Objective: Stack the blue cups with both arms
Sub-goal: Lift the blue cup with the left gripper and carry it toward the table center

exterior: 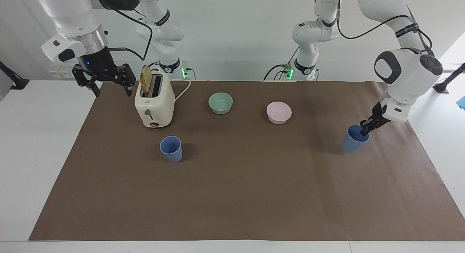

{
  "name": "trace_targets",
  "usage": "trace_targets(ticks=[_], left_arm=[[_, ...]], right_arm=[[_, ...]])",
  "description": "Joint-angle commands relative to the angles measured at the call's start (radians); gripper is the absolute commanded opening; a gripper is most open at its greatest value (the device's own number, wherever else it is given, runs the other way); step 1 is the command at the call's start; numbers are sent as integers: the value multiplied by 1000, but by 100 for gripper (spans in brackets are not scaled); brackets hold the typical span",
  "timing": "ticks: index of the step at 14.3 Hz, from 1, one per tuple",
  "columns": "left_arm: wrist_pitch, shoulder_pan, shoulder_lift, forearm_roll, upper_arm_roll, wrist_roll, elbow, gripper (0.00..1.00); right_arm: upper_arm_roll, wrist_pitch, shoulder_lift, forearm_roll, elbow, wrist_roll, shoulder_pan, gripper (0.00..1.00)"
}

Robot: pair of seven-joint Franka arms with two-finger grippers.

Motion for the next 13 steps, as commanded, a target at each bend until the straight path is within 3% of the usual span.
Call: trace_targets(ticks=[1, 7, 13], left_arm=[[-153, -16, 2, -13, -8, -17, 153, 0], [-171, -64, -16, -7, -154, -322, 202, 0], [-62, -295, 40, -8, -155, -592, 182, 0]], right_arm=[[3, 11, -16, 13, -16, -14, -9, 100], [3, 13, -16, 13, -16, -14, -9, 100], [3, 11, -16, 13, -16, -14, -9, 100]])
